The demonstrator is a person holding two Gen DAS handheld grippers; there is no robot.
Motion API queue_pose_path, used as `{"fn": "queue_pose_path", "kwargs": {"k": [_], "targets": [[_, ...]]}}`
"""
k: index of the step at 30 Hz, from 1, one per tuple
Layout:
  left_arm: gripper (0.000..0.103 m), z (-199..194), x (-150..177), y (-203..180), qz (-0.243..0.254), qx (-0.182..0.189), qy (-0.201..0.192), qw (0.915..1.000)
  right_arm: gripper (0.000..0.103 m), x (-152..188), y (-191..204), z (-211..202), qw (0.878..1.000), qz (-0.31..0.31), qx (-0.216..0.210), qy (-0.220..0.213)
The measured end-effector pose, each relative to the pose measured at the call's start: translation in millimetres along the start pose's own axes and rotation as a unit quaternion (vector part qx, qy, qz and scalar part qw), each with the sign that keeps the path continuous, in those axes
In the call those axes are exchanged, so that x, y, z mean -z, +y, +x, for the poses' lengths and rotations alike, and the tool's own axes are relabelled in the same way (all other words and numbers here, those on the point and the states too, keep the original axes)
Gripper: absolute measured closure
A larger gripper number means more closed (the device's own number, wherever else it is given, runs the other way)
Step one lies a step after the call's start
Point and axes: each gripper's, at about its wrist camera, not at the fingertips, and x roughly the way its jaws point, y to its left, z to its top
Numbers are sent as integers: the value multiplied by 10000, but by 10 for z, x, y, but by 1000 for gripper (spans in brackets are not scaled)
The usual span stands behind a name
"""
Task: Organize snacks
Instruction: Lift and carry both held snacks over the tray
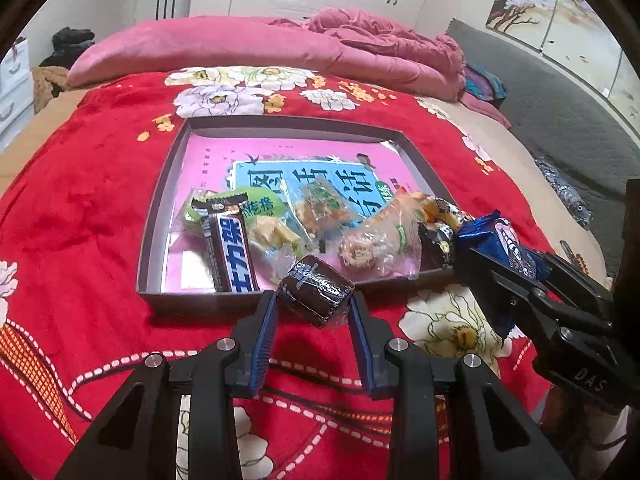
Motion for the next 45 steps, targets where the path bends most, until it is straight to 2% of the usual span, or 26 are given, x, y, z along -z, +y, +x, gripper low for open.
{"fn": "queue_pose_path", "kwargs": {"k": [19, 28, 45], "targets": [[67, 167, -132, 49, -214, 7, -24, 9998, 50, -151, -143, 202, 9989, 309, 316, -184], [67, 299, -195, 30, -191, -6, 48, 9998, 50, -199, -223, 342, 9972, 385, 620, -155], [67, 480, -283, 49, -207, -99, 83, 9997, 50, -234, -224, 590, 9970, 327, 704, -50]]}}
